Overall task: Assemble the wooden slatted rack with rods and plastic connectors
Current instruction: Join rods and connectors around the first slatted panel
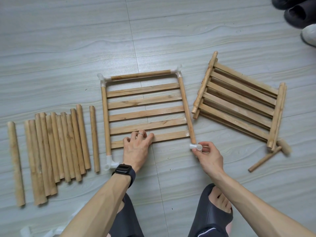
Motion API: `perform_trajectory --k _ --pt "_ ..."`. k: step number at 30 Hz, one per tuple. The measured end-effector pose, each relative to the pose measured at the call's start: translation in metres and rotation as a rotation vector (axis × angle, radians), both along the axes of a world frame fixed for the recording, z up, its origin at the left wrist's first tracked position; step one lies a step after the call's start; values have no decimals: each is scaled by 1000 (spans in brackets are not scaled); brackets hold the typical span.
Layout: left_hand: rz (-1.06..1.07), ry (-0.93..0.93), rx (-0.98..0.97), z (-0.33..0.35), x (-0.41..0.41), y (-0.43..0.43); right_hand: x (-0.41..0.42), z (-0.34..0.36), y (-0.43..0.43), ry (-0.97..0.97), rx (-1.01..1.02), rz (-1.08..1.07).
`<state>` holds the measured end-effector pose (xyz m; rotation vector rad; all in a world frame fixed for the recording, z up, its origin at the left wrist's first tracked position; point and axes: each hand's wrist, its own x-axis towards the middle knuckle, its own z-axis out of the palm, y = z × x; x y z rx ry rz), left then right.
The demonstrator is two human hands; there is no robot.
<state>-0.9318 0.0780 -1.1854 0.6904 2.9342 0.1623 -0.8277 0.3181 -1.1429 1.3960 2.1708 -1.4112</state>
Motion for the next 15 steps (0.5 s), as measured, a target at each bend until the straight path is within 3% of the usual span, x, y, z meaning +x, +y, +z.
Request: perform_trajectory --k 7,11,15 --pt "-11 9 -3 0 -1 0 3 -14 -12 -35 -76 -325" --pt "-26 -37 10 2 0 3 -3 -18 -21 12 -230 -513" --pt "-34 -44 1 1 4 7 -6 -20 -24 40 -270 -609"
